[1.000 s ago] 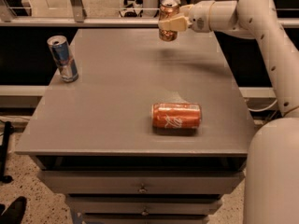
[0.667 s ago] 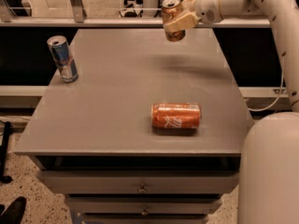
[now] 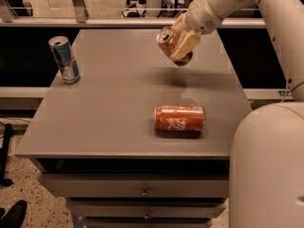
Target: Knock orange can over
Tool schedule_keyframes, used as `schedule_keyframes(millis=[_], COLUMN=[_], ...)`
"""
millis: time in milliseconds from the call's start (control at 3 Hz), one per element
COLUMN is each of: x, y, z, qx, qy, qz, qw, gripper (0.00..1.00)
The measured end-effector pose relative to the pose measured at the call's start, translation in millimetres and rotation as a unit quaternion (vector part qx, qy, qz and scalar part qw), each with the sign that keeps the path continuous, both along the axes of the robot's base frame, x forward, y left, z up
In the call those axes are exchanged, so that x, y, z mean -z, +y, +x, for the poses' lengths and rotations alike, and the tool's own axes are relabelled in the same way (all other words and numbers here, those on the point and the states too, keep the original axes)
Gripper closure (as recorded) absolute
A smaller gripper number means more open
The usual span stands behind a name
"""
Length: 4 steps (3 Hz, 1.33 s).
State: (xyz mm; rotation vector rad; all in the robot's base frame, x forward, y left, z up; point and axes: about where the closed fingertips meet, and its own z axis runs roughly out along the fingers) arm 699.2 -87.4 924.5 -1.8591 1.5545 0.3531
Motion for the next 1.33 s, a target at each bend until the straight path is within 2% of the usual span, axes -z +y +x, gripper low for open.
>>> schedule_keyframes(millis=[333, 667, 1000, 1333], x=[37.8, 50.5, 55.5, 56.8], y=[15.2, 29.1, 46.6, 53.1], z=[-31.8, -42.3, -46.1, -48.8], qx=[-0.086, -0.121, -0.144, -0.150], qy=[0.021, 0.019, 0.009, 0.005], qz=[-0.101, -0.129, -0.133, -0.134], qw=[0.9909, 0.9840, 0.9806, 0.9796], gripper=[0.97, 0.75, 0.44, 0.20])
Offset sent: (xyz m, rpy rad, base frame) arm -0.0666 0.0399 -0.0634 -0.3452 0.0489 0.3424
